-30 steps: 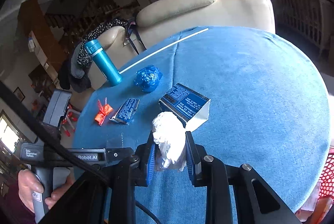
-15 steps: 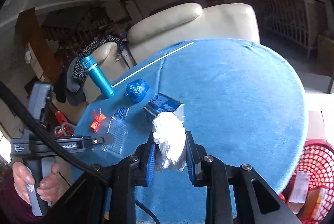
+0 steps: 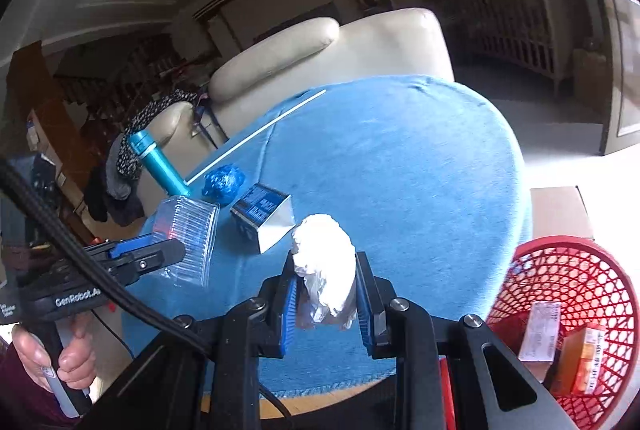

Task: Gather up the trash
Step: 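Carry the tissue and clear tray to the wastebasket and release both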

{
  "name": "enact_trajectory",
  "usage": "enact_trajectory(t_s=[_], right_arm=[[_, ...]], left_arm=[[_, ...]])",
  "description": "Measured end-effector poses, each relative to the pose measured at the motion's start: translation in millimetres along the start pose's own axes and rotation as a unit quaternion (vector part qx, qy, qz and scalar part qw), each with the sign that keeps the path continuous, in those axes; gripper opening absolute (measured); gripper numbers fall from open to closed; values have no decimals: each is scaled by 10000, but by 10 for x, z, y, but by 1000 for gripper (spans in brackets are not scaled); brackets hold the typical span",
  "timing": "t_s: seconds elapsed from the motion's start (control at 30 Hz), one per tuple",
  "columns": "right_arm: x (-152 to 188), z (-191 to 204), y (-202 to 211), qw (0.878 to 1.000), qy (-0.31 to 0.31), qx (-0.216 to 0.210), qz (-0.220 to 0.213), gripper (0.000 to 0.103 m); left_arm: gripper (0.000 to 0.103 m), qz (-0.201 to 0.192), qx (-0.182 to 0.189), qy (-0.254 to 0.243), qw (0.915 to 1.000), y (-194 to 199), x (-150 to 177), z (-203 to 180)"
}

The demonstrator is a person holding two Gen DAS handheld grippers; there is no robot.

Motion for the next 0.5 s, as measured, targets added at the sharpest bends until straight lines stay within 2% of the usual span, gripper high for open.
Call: enact_trajectory(t_s=[0.23, 0.5], right_arm=[[-30, -287, 279, 9987, -210, 379, -260, 27], [32, -710, 625, 9937, -484, 937, -383, 27]], left_arm=[[48, -40, 393, -446, 9982, 20, -68, -419], [48, 5, 907, -975, 9911, -77, -128, -937]])
Point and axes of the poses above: each gripper's, at about its wrist camera, not at the fingertips, and y roughly against the way its jaws point, z to its left, x to its underside, the point moved 2 cm from there along -y, roughly the way its jaws point, and after that the axes turned 14 degrees about y, right-handed, at the moved point
